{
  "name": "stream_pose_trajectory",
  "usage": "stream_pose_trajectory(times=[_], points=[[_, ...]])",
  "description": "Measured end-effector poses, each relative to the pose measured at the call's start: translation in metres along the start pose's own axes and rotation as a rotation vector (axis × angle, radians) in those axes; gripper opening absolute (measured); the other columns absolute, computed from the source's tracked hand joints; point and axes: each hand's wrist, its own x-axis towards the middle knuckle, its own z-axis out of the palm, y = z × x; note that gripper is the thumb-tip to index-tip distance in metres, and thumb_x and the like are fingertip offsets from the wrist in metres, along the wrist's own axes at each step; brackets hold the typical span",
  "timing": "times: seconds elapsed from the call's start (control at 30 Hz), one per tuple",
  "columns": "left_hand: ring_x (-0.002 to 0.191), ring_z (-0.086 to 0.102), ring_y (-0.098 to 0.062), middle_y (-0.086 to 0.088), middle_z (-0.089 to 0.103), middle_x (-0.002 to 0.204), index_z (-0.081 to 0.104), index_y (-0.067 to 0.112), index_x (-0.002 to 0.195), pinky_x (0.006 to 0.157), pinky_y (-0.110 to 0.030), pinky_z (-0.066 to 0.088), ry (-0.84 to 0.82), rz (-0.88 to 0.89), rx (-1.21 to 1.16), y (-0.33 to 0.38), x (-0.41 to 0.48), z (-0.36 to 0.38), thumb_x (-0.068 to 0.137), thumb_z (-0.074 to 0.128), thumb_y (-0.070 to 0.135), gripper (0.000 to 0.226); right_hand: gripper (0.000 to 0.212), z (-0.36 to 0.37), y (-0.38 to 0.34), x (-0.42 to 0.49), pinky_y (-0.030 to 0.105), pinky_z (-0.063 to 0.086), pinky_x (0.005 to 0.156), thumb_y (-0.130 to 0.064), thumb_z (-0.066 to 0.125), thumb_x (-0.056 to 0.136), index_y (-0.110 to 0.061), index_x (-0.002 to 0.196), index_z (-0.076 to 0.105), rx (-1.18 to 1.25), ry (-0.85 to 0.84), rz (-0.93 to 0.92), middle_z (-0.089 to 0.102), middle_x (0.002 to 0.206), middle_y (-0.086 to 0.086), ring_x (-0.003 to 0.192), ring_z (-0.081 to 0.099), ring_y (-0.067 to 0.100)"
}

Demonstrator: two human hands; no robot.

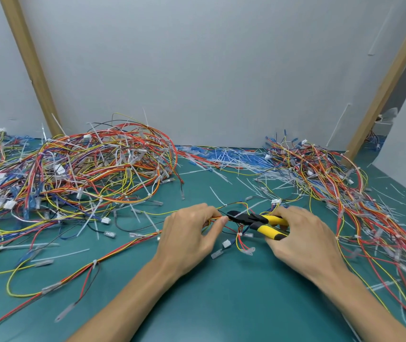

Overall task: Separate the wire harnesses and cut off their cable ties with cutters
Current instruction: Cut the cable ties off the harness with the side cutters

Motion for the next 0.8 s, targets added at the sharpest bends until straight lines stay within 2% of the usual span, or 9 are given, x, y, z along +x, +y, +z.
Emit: stream_pose_trajectory(times=[0.13,0.23,0.37,0.5,0.63,0.8], points=[[0.063,0.041,-0.005,0.015,0.048,0.067,0.068,0.028,0.084,0.056,-0.031,0.043,-0.015,-0.019,-0.014,-0.0012,0.0004,0.0004,0.095,0.059,0.046,0.022,0.024,0.0006,0.0018,0.0030,0.031,0.033,0.069,-0.040,0.068,0.083,-0.040,0.107,0.065,-0.016,-0.071,0.013,0.066,0.094,-0.009,0.098,0.060,0.023],[0.063,0.042,-0.008,0.014,0.050,0.066,0.069,0.029,0.084,0.055,-0.030,0.038,-0.020,-0.049,-0.034,-0.0027,0.0010,0.0010,0.094,0.059,0.047,0.023,0.026,-0.0004,0.0012,0.0031,0.032,0.037,0.071,-0.044,0.067,0.086,-0.041,0.111,0.064,-0.063,-0.066,0.006,0.068,0.098,-0.010,0.098,0.062,0.023],[0.059,0.043,-0.007,0.013,0.048,0.059,0.071,0.028,0.084,0.055,-0.028,0.031,-0.029,-0.094,-0.072,-0.0045,0.0019,0.0020,0.093,0.061,0.047,0.023,0.023,-0.0025,-0.0014,-0.0002,0.031,0.036,0.062,-0.054,0.064,0.081,-0.040,0.100,0.061,-0.056,-0.054,0.022,0.068,0.089,-0.011,0.089,0.064,0.024],[0.056,0.044,-0.001,0.015,0.045,0.053,0.070,0.029,0.080,0.053,-0.026,0.025,-0.029,-0.095,-0.111,-0.0051,0.0021,0.0009,0.092,0.061,0.046,0.023,0.024,-0.0030,-0.0030,-0.0022,0.031,0.035,0.064,-0.053,0.063,0.078,-0.042,0.099,0.057,-0.047,-0.067,0.021,0.064,0.090,-0.012,0.091,0.061,0.022],[0.056,0.043,0.000,0.015,0.045,0.053,0.070,0.028,0.080,0.053,-0.026,0.026,-0.032,-0.092,-0.125,-0.0049,0.0026,0.0008,0.092,0.062,0.045,0.022,0.028,-0.0038,-0.0022,-0.0018,0.030,0.034,0.066,-0.051,0.064,0.077,-0.041,0.101,0.056,-0.064,-0.080,0.024,0.062,0.093,-0.014,0.095,0.060,0.019],[0.058,0.044,-0.005,0.013,0.049,0.057,0.070,0.027,0.079,0.055,-0.028,0.030,-0.047,-0.084,-0.144,-0.0045,0.0026,0.0009,0.093,0.060,0.045,0.024,0.020,-0.0047,-0.0019,-0.0022,0.031,0.032,0.059,-0.048,0.064,0.076,-0.040,0.084,0.048,-0.043,-0.098,0.025,0.055,0.074,-0.013,0.076,0.051,0.022]])
